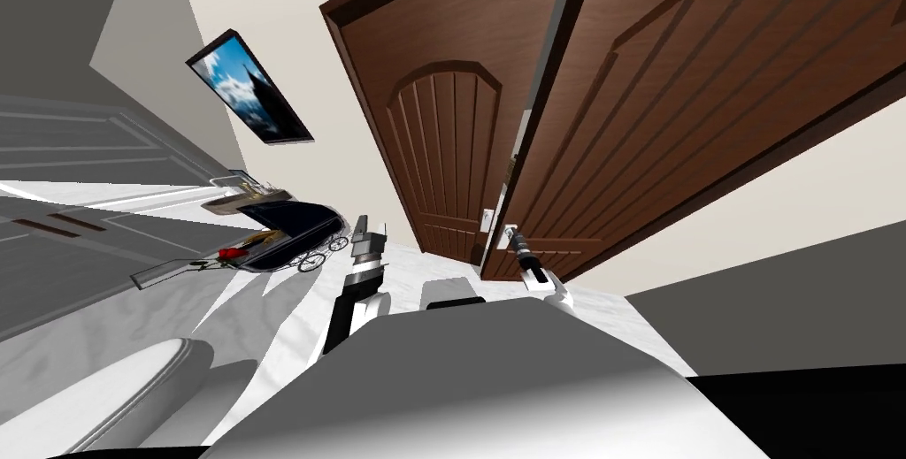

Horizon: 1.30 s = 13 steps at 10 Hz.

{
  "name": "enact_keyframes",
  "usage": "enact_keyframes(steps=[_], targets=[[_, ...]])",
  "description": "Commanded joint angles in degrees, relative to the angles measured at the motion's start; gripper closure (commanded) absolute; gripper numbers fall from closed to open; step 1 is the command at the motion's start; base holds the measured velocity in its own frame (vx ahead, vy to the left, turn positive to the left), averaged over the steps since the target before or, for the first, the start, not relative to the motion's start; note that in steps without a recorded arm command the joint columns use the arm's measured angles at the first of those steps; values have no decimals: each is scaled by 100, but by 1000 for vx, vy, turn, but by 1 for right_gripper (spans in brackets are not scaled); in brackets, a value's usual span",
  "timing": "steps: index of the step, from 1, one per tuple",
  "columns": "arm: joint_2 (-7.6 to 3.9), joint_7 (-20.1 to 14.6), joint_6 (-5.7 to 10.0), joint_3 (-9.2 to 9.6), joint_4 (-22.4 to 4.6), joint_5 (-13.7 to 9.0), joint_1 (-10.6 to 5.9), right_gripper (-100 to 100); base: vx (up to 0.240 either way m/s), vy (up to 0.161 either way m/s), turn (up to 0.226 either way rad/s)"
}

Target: Pull the door open

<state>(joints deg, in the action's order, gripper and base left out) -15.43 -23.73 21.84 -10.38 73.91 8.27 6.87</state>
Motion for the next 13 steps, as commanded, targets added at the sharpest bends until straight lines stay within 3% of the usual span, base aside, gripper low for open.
enact_keyframes(steps=[1,5,13], targets=[[5,-1,-15,6,-19,2,21,100,-44,4,-3],[5,-1,-15,6,-19,2,21,100,-15,1,2],[-485,-565,240,611,318,98,419,100,-220,-97,122]])
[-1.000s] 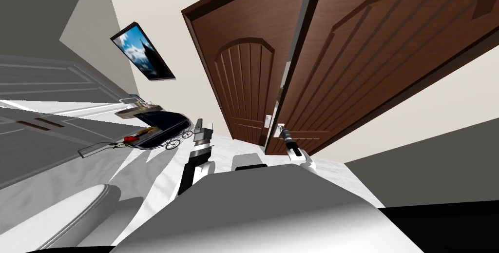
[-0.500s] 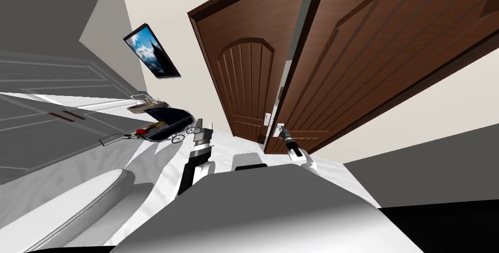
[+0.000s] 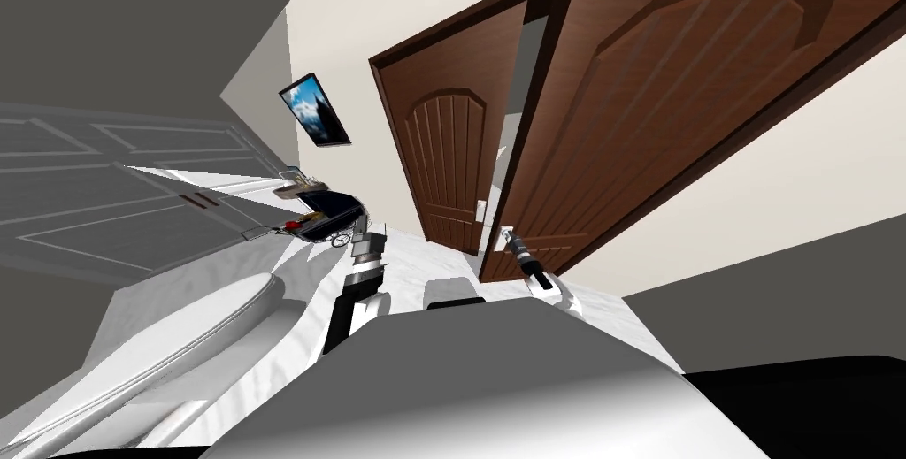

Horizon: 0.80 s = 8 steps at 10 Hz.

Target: Pull the door open

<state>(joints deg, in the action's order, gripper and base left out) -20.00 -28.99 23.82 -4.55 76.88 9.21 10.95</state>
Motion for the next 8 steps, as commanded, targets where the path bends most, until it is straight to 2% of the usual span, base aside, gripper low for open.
enact_keyframes(steps=[1,2,3,8], targets=[[-94,-117,78,110,69,17,61,100,-230,-91,112],[-55,-62,29,64,46,12,39,100,-107,-37,30],[-169,-192,177,133,83,43,172,100,-155,-49,147],[-516,-547,607,271,209,118,521,100,-229,-95,128]])
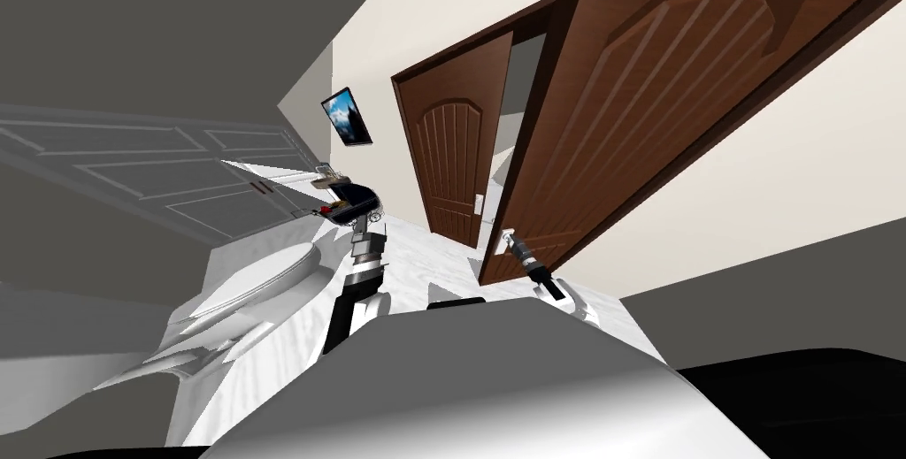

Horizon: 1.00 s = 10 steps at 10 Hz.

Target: Pull the door open

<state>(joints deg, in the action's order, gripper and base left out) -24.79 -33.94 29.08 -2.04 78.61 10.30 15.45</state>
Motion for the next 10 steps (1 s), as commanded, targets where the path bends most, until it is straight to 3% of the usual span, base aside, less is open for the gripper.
enact_keyframes(steps=[1,2,3,10], targets=[[-124,-141,188,55,68,28,159,100,-178,-126,128],[-167,-185,241,72,83,37,202,100,-172,-85,90],[-126,-141,180,74,67,36,171,100,-83,-25,10],[-495,-474,761,155,-37,109,388,100,-201,-87,128]])
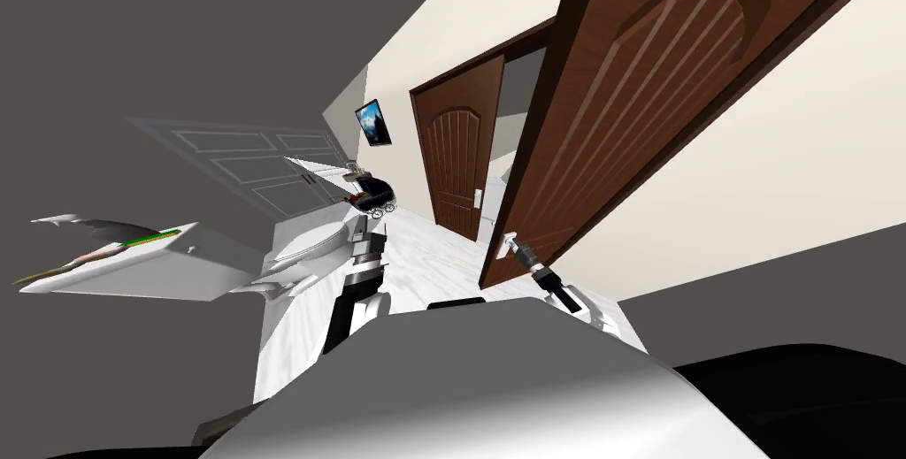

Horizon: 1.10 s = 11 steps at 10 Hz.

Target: Pull the door open

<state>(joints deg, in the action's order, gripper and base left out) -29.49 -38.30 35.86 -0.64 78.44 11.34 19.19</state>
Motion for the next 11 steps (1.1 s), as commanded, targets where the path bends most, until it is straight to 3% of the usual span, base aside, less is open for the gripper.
enact_keyframes(steps=[1,3,4,11], targets=[[-69,-75,151,22,-32,12,37,100,-184,-92,96],[-141,-138,263,35,-52,25,75,100,-173,-83,96],[-124,-111,213,29,-51,23,66,100,-72,-24,11],[-401,-347,799,191,-85,178,245,100,-179,-110,99]])
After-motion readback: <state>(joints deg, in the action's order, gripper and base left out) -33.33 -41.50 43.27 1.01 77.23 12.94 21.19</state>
